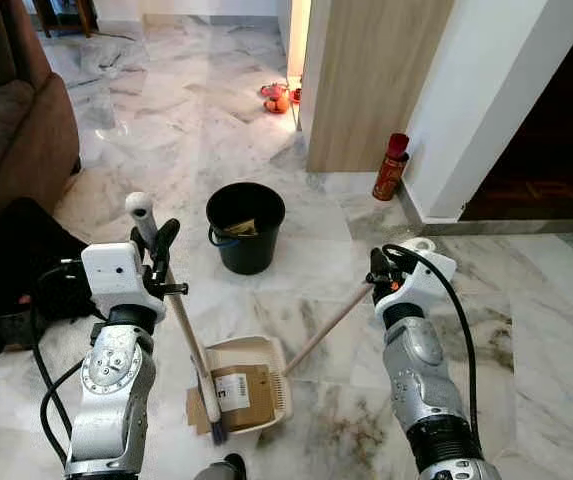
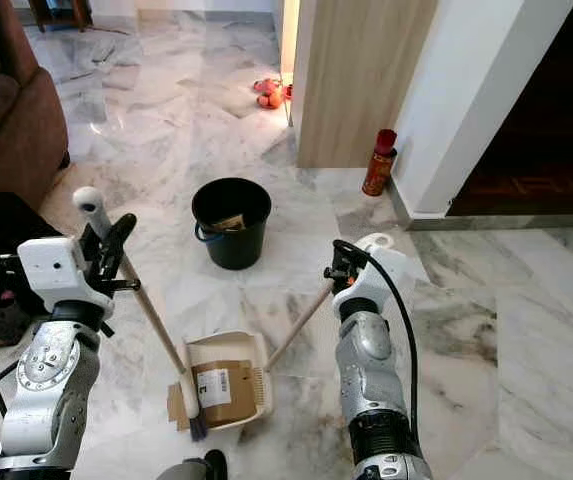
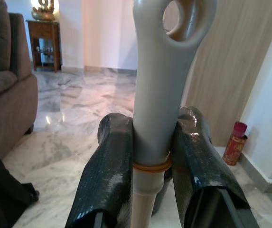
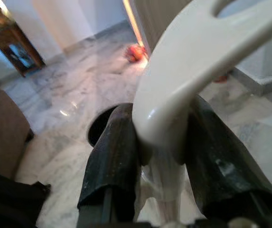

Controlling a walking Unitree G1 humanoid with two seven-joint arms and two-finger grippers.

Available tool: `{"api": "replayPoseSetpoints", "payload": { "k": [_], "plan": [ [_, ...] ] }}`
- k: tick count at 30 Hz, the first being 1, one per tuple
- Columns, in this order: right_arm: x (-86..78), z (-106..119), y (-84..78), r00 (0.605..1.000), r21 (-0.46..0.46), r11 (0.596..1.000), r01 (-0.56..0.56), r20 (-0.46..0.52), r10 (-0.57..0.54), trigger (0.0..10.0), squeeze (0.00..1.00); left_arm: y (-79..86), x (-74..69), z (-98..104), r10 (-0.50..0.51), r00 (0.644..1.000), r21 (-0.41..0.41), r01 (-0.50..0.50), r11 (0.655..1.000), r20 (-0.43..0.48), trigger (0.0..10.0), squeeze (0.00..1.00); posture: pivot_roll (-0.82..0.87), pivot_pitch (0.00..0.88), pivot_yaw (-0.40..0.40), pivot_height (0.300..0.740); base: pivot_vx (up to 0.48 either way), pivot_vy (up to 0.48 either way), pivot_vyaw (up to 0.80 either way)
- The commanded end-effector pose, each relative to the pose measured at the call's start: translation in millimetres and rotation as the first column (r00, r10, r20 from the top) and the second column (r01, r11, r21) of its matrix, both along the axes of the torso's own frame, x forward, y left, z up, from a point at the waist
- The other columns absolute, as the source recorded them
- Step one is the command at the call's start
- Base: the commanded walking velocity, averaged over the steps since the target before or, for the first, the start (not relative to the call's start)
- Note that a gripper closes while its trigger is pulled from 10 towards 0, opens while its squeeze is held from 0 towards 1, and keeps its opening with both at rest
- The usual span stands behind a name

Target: Sweep floor

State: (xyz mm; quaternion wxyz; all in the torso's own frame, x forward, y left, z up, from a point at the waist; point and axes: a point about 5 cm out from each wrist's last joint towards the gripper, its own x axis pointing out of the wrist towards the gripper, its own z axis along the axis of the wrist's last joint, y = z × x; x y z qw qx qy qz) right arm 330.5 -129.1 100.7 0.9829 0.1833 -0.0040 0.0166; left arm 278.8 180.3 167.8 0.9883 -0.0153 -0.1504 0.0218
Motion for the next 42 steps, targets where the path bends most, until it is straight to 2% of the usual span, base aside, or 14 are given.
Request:
{"api": "replayPoseSetpoints", "payload": {
  "k": [1,4,42],
  "plan": [
    [4.2,35.6,7.1,0.983,0.082,0.996,-0.031,0.182,0.016,10.0,0.0,-4.4,-1.0,11.0,-0.011,0.998,0.03,0.009,1.0,0.056,10.0,0.0,0.19,0.09,-0.066,0.74,0.0,0.0,0.0],
    [4.9,38.3,9.5,0.981,0.061,0.997,-0.041,0.191,0.029,10.0,0.0,-8.1,-0.6,15.3,-0.015,0.997,0.056,0.011,0.998,0.075,10.0,0.0,0.19,0.09,-0.066,0.74,0.0,0.0,0.0],
    [1.0,34.8,13.1,0.982,0.044,0.997,-0.07,0.181,0.061,10.0,0.0,-10.6,-1.1,15.3,0.002,0.996,0.065,-0.008,0.998,0.093,10.0,0.0,0.19,0.095,-0.067,0.74,0.0,0.0,0.0]
  ]
}}
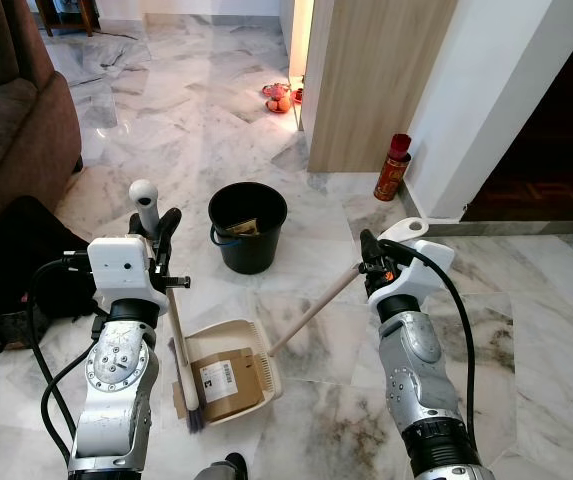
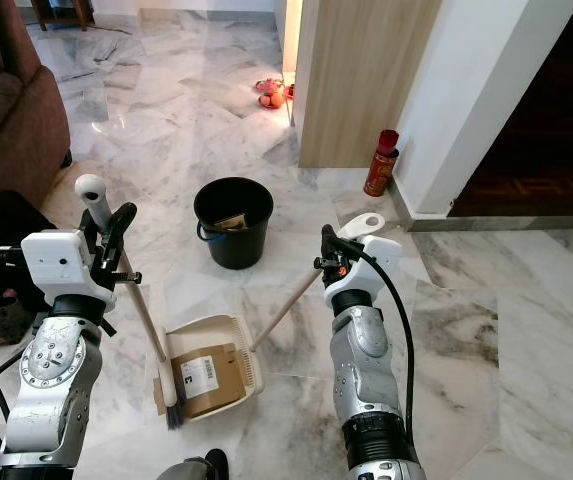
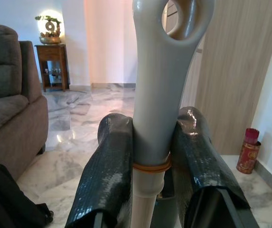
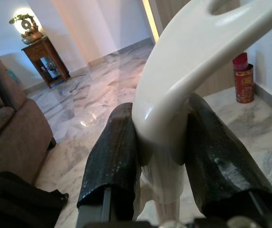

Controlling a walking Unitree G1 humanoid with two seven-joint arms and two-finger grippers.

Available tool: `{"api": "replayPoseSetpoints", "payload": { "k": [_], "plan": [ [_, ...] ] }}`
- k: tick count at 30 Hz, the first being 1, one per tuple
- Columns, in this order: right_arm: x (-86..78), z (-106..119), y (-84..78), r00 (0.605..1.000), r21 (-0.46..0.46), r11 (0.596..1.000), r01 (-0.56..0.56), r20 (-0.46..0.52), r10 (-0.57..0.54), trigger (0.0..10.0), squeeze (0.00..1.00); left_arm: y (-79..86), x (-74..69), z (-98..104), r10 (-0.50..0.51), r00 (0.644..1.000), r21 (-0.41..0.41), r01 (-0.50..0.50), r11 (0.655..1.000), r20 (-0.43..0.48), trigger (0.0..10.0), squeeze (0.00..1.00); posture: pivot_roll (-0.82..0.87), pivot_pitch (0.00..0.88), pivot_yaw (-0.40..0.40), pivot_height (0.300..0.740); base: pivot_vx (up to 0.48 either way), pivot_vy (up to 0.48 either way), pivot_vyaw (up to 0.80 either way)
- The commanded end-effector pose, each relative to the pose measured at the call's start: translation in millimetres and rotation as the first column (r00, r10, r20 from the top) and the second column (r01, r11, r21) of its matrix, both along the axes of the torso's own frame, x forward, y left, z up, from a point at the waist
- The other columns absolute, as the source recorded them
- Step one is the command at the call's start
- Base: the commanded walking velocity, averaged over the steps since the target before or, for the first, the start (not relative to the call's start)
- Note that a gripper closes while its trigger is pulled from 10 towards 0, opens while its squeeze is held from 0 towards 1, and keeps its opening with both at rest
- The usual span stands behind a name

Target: Sweep floor

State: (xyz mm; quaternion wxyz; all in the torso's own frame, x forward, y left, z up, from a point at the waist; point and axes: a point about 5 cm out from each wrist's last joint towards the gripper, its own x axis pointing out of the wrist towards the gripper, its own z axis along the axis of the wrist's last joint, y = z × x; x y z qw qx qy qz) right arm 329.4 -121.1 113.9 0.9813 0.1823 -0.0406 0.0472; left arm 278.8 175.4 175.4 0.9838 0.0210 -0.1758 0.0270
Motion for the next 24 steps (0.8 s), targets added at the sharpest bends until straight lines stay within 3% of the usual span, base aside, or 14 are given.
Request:
{"api": "replayPoseSetpoints", "payload": {
  "k": [1,24],
  "plan": [
    [2.1,21.5,5.2,0.995,0.051,0.998,-0.024,0.097,0.019,10.0,0.0,-5.7,-1.0,7.6,-0.019,0.999,-0.003,0.019,1.0,0.042,10.0,0.0,0.19,0.095,-0.067,0.74,0.0,0.0,0.0],
    [2.5,20.4,6.4,0.996,0.045,0.998,-0.036,0.088,0.032,10.0,0.0,-5.5,-0.4,5.4,-0.015,0.999,0.005,0.014,1.0,0.033,10.0,0.0,0.19,0.096,-0.069,0.74,0.281,0.0,0.0]
  ]
}}
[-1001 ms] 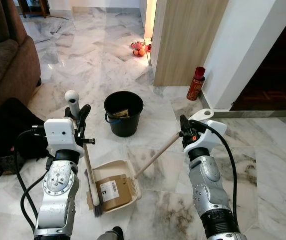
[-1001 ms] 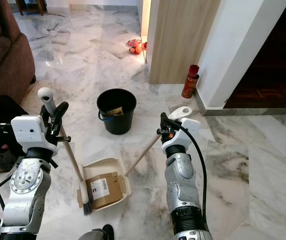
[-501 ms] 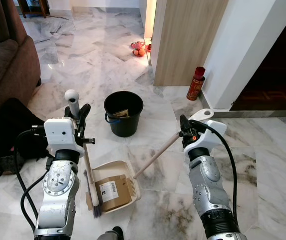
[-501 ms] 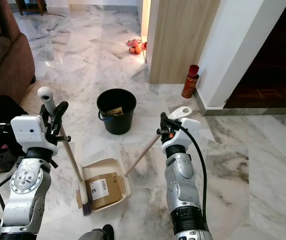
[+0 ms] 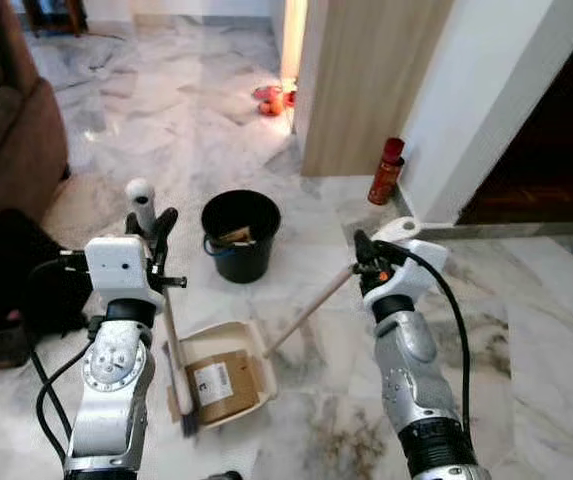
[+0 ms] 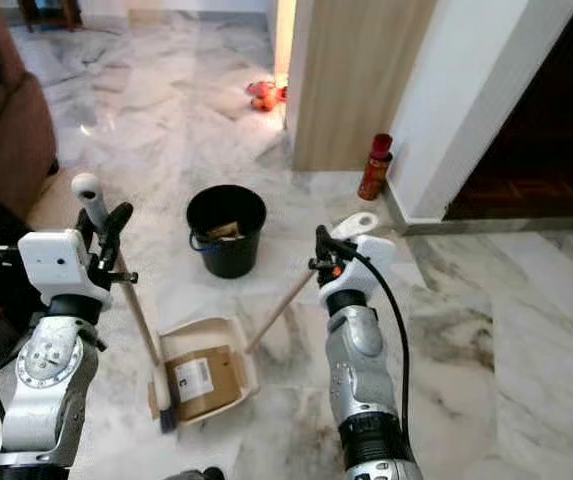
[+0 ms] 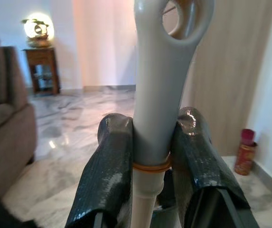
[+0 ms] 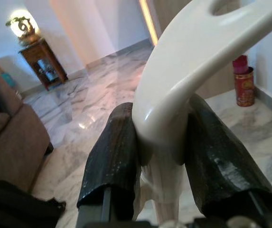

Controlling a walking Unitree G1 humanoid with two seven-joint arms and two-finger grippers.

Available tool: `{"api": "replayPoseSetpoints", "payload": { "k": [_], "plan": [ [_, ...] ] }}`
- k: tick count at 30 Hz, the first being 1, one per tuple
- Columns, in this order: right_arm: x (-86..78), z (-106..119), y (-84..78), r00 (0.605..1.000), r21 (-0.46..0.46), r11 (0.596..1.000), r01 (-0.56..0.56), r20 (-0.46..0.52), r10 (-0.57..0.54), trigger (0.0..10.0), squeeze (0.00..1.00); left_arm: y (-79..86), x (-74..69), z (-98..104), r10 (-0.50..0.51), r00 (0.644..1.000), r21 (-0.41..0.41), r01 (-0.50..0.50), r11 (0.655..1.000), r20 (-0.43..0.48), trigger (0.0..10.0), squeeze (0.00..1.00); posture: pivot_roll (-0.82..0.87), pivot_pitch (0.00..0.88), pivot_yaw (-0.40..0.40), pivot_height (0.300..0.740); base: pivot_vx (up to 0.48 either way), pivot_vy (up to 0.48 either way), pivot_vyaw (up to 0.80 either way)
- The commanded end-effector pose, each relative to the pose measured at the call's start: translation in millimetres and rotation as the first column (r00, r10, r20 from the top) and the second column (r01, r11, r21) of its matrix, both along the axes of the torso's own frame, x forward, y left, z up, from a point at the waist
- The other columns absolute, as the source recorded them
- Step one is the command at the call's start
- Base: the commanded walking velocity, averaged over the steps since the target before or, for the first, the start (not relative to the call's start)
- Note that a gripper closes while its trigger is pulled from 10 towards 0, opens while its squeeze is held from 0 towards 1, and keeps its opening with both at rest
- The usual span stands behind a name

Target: Sweep floor

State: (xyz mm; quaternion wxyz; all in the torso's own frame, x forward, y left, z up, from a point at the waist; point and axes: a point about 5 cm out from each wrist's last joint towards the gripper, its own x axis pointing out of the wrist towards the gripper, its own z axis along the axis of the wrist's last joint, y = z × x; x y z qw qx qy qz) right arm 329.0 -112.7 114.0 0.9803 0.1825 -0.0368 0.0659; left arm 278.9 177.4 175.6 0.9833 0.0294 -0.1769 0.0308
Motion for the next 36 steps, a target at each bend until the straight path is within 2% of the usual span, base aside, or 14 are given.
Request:
{"api": "replayPoseSetpoints", "payload": {
  "k": [1,9,12,20,36],
  "plan": [
    [2.9,20.3,-1.9,0.996,0.05,0.999,0.001,0.087,-0.005,10.0,0.0,-7.5,-0.6,5.2,-0.025,0.999,-0.01,0.025,1.0,0.031,10.0,0.0,0.18,0.097,-0.069,0.74,0.311,0.0,0.0],
    [2.5,20.4,-0.9,0.996,0.049,0.999,-0.006,0.089,0.001,10.0,0.0,-7.3,-0.6,4.8,-0.025,0.999,-0.009,0.025,1.0,0.03,10.0,0.0,0.19,0.098,-0.07,0.74,0.311,0.0,0.0],
    [2.0,22.0,0.0,0.994,0.021,1.0,-0.012,0.106,0.01,10.0,0.0,-7.7,-0.5,4.7,-0.025,0.999,-0.01,0.025,1.0,0.03,10.0,0.0,0.19,0.098,-0.07,0.74,0.311,0.0,0.0],
    [1.6,21.0,1.6,0.995,0.005,1.0,-0.025,0.099,0.024,10.0,0.0,-8.2,-0.3,4.5,-0.025,0.999,-0.011,0.025,1.0,0.029,10.0,0.0,0.19,0.098,-0.073,0.74,0.313,0.0,0.66],
    [1.5,19.9,2.1,0.995,0.013,1.0,-0.027,0.092,0.026,10.0,0.0,-8.0,0.1,4.1,-0.024,0.999,-0.008,0.024,1.0,0.027,10.0,0.0,0.19,0.099,-0.074,0.74,0.312,0.0,0.0]
  ]
}}
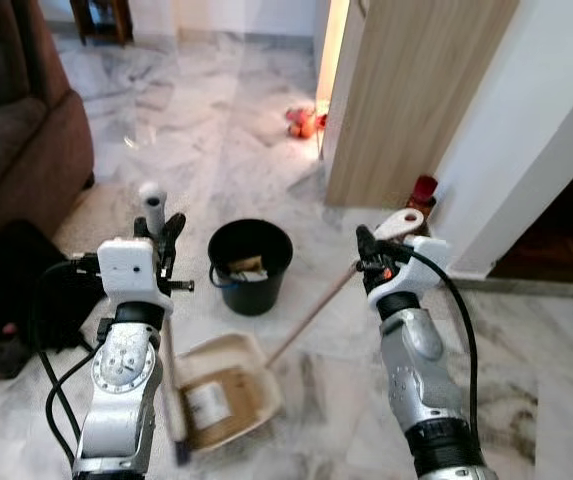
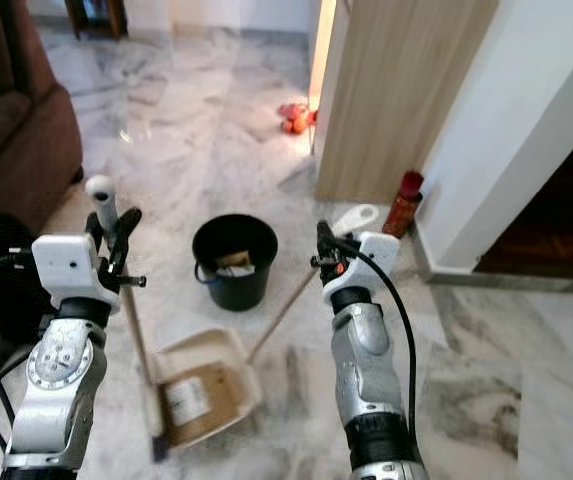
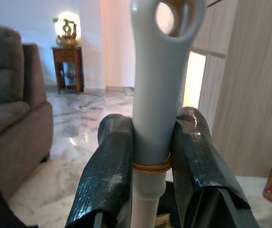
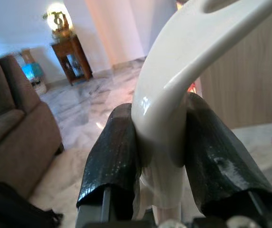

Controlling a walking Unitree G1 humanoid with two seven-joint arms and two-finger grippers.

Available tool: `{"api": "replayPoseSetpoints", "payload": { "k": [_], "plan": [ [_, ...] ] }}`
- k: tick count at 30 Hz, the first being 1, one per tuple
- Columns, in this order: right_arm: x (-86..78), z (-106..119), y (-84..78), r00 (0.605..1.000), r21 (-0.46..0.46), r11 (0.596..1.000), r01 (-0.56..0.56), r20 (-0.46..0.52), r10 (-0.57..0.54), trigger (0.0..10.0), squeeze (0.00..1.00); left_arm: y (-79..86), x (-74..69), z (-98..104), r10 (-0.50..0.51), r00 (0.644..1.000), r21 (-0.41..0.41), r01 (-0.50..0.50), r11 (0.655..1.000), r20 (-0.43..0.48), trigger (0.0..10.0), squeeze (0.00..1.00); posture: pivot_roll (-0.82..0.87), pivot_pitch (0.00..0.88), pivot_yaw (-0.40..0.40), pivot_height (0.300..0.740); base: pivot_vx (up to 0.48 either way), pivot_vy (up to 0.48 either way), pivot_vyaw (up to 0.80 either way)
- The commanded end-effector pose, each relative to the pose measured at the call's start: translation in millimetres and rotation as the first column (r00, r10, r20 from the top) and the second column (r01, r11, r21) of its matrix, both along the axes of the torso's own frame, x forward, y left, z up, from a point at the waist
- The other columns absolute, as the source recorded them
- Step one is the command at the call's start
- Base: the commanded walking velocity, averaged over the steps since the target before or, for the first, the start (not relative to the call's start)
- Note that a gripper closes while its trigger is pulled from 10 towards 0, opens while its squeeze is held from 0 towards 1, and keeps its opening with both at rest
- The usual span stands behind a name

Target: Sweep floor

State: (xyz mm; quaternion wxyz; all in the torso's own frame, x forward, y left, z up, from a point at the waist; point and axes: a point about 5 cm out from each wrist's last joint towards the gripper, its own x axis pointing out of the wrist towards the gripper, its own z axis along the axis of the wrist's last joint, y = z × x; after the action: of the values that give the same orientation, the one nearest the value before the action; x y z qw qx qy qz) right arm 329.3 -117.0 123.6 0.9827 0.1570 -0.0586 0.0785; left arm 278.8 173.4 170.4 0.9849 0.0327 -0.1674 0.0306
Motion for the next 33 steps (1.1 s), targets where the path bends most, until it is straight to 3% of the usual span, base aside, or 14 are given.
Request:
{"api": "replayPoseSetpoints", "payload": {
  "k": [1,10,19,27,33],
  "plan": [
    [1.3,9.7,6.4,0.999,0.069,0.998,-0.016,0.035,0.013,10.0,0.0,-3.9,0.3,9.2,-0.025,0.999,-0.013,0.025,1.0,0.047,10.0,0.0,0.19,0.099,-0.073,0.74,0.315,0.0,0.0],
    [2.1,8.8,6.3,0.999,0.087,0.996,-0.023,0.025,0.021,10.0,0.0,-4.5,0.5,9.0,-0.025,0.999,-0.012,0.026,1.0,0.046,10.0,0.0,0.19,0.099,-0.075,0.74,0.312,0.0,-0.46],
    [1.0,11.2,7.8,0.999,0.052,0.998,-0.026,0.048,0.024,10.0,0.0,-4.7,0.5,9.4,-0.025,0.999,-0.013,0.026,1.0,0.048,10.0,0.0,0.19,0.1,-0.076,0.74,0.313,0.0,0.0],
    [1.0,10.0,8.1,0.999,0.047,0.998,-0.034,0.041,0.032,10.0,0.0,-5.1,0.5,9.5,-0.025,0.998,-0.014,0.026,1.0,0.049,10.0,0.0,0.19,0.099,-0.076,0.74,0.312,0.0,0.62],
    [0.9,9.6,8.7,0.999,0.053,0.998,-0.034,0.039,0.032,10.0,0.0,-5.8,0.6,9.4,-0.029,0.998,-0.015,0.03,0.999,0.049,10.0,0.0,0.19,0.097,-0.077,0.74,0.311,0.0,0.0]
  ]
}}
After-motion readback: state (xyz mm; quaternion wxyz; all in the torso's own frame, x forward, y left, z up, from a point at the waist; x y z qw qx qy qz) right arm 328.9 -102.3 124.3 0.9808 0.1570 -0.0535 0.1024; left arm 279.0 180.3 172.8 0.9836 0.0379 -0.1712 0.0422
